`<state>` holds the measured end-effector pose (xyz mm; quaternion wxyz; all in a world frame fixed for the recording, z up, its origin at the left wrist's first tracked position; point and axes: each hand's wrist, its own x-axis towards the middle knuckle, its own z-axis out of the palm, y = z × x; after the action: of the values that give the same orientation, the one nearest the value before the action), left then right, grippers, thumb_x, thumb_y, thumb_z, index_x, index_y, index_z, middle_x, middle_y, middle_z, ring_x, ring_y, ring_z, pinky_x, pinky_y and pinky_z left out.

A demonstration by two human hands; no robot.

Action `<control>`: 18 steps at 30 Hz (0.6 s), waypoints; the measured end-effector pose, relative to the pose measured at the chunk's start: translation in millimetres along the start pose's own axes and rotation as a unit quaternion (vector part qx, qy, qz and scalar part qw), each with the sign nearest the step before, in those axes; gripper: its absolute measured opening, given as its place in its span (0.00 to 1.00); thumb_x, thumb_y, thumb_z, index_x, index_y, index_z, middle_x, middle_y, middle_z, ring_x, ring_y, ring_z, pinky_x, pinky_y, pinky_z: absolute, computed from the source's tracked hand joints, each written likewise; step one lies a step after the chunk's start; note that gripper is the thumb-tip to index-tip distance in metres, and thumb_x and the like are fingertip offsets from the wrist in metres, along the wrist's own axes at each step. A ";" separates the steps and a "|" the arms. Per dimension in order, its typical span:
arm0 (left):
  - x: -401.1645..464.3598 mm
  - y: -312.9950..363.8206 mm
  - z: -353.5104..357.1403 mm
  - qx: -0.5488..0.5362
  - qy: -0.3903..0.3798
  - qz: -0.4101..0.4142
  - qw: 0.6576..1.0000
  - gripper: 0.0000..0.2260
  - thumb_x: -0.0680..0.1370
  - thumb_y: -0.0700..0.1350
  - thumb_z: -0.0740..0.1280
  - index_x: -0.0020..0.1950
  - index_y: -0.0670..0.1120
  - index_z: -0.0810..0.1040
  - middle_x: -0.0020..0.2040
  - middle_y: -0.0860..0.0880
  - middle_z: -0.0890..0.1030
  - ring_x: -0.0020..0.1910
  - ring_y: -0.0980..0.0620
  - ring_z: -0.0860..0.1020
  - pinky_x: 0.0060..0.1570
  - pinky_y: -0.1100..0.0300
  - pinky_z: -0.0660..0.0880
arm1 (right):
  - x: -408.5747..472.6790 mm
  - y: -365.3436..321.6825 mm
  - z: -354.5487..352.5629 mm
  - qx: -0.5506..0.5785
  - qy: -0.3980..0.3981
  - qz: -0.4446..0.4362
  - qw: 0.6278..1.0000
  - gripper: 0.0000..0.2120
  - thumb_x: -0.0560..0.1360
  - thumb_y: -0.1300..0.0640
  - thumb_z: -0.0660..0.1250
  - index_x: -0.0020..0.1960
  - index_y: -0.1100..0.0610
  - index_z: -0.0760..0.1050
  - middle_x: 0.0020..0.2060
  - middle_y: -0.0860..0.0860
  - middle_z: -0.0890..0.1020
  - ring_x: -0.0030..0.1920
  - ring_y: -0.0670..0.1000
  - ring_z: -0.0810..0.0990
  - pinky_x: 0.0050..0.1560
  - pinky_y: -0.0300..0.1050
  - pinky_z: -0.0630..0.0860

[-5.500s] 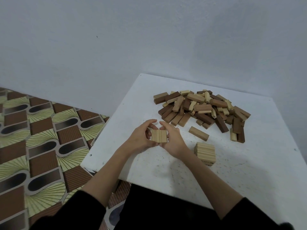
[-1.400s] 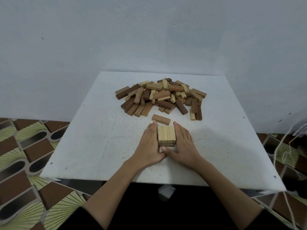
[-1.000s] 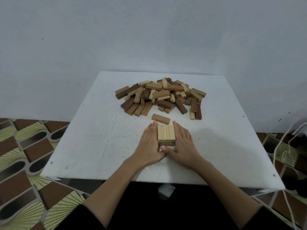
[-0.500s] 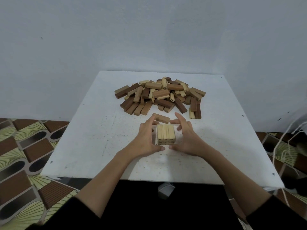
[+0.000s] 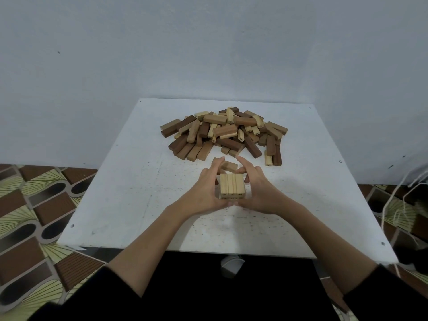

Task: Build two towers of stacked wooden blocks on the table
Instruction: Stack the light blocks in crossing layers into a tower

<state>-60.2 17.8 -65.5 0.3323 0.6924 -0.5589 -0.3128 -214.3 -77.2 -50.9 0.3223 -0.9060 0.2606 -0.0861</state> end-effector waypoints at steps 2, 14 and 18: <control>0.2 0.5 0.5 -0.004 0.002 0.003 1.000 0.49 0.67 0.48 0.78 0.76 0.55 0.48 0.61 0.49 0.67 0.58 0.55 0.67 0.56 0.60 0.67 | 0.3 -0.9 -0.4 0.005 0.002 -0.002 1.000 0.51 0.66 0.57 0.77 0.76 0.59 0.46 0.63 0.55 0.69 0.53 0.46 0.62 0.57 0.41 0.64; 4.9 -3.5 2.4 -0.004 0.014 0.016 1.000 0.48 0.67 0.45 0.78 0.76 0.51 0.48 0.59 0.51 0.68 0.57 0.55 0.67 0.49 0.69 0.66 | 3.1 -0.4 1.9 -0.010 0.010 0.004 1.000 0.50 0.66 0.55 0.77 0.76 0.58 0.47 0.66 0.54 0.67 0.57 0.48 0.63 0.59 0.47 0.70; 6.6 -5.4 2.9 -0.001 0.014 0.015 1.000 0.48 0.67 0.46 0.78 0.77 0.51 0.48 0.59 0.51 0.69 0.57 0.56 0.67 0.48 0.71 0.66 | 3.5 -0.3 2.5 -0.013 0.013 0.002 1.000 0.50 0.66 0.55 0.77 0.76 0.59 0.48 0.65 0.55 0.68 0.59 0.51 0.65 0.59 0.48 0.70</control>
<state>-58.3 11.8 -71.9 0.3454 0.6880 -0.5642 -0.2985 -210.4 -77.4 -52.7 0.3077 -0.9082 0.2679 -0.0937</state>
